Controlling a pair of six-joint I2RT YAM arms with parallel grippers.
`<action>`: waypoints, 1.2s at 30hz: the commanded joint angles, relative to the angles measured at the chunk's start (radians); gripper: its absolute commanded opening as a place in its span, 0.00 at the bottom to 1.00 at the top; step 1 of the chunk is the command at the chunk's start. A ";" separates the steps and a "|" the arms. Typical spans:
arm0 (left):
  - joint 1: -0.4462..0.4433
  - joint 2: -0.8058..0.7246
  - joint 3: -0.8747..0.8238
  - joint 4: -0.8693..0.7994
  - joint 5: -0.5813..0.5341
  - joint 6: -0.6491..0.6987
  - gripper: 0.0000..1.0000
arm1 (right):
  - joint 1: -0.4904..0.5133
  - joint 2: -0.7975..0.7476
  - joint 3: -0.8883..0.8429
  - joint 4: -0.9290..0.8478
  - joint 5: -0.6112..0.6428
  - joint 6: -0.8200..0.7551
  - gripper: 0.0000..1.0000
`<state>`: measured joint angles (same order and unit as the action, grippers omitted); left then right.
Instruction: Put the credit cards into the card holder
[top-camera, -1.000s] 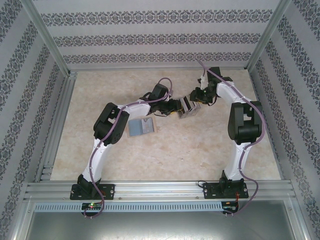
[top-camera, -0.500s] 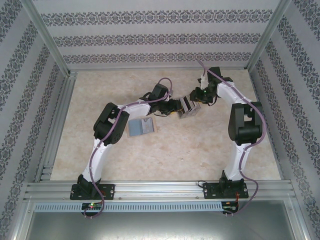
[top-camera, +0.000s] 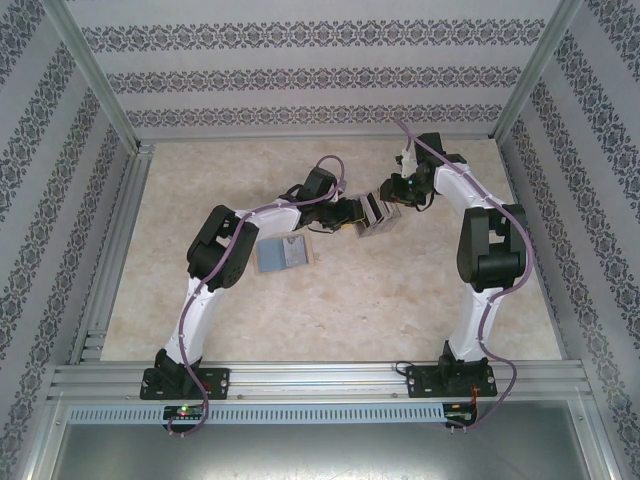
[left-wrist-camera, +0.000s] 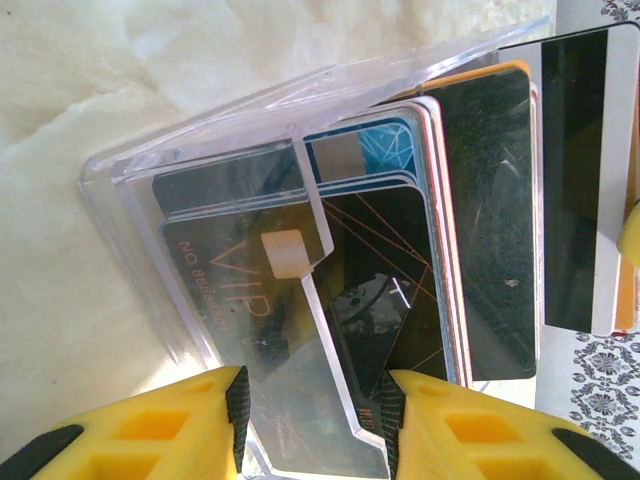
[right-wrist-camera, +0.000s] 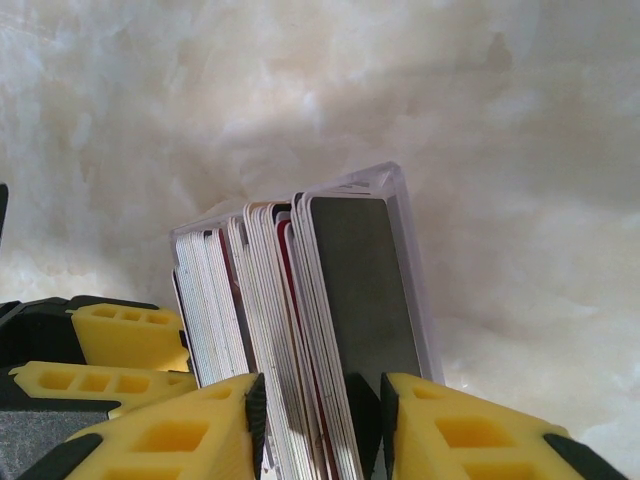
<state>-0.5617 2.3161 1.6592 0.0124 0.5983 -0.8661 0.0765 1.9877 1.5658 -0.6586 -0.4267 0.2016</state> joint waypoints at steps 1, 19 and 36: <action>-0.023 0.014 0.011 0.011 0.017 -0.002 0.42 | 0.019 -0.057 -0.004 -0.007 -0.026 -0.009 0.37; -0.023 0.014 0.011 0.011 0.018 -0.001 0.42 | -0.015 -0.033 -0.003 -0.018 0.006 -0.025 0.07; -0.023 0.016 0.022 0.006 0.018 -0.002 0.42 | -0.023 -0.046 -0.006 -0.010 -0.023 -0.018 0.18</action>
<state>-0.5621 2.3161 1.6592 0.0124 0.5983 -0.8661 0.0502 1.9678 1.5658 -0.6624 -0.4149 0.1799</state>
